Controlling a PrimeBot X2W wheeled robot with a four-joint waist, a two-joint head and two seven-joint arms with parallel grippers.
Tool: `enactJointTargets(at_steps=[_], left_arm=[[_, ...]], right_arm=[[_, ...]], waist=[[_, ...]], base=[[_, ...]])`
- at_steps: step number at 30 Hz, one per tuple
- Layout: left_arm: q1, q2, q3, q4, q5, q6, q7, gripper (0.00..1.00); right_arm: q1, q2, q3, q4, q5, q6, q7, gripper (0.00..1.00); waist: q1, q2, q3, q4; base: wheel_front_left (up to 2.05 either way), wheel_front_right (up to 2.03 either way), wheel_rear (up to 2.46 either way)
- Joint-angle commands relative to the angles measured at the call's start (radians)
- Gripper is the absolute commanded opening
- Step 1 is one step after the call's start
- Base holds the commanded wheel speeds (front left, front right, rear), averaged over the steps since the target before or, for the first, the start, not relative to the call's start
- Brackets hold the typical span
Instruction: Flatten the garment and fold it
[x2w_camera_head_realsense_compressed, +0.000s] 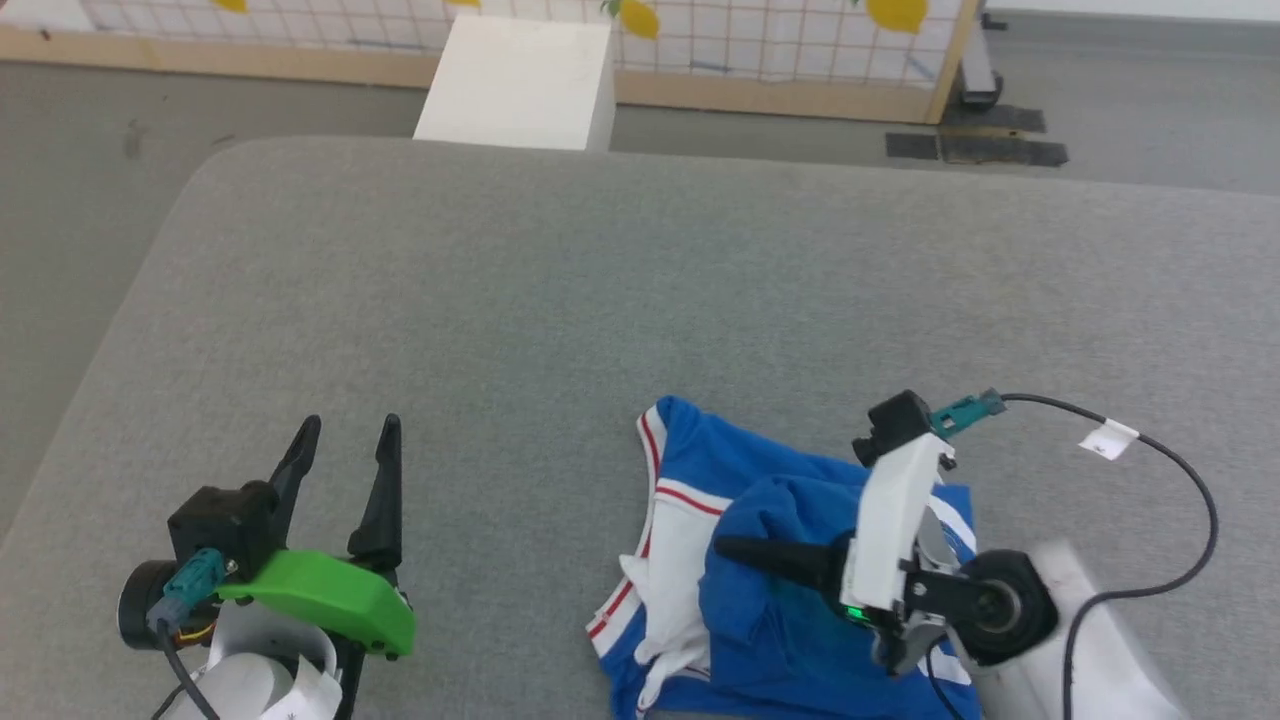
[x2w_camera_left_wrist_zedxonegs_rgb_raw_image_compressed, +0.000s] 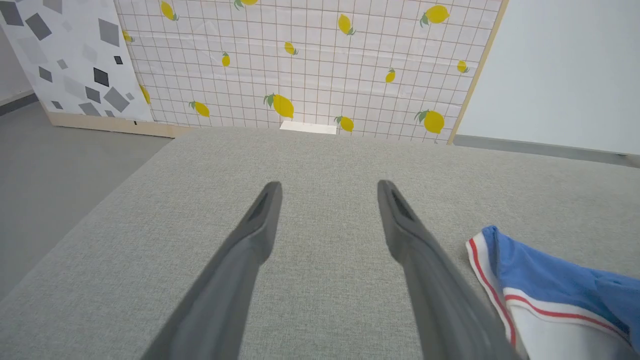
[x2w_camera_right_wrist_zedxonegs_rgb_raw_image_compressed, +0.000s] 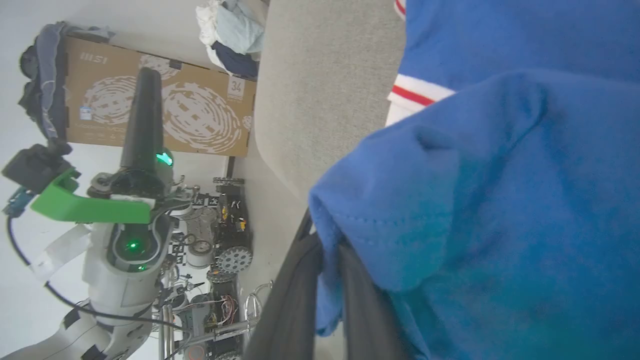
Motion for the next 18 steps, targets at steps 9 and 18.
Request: enactJointTargets(at_steps=[9,18], left_arm=[[-0.036,-0.028,-0.011,0.043,0.005,-0.020,-0.023,1.00],[-0.045,-0.030,-0.013,0.063,0.006,-0.024,-0.030,1.00]], right_arm=[[-0.091,0.000,0.118,0.201,-0.121,-0.001,-0.183,0.20],[-0.156,0.000,0.283,0.197,-0.089,-0.001,-0.274,1.00]], waist=[[0.0000,0.0120,0.054,0.041],[0.0000,0.0120,0.038,0.030]], base=[[0.00,0.00,0.00],[0.00,0.00,0.00]])
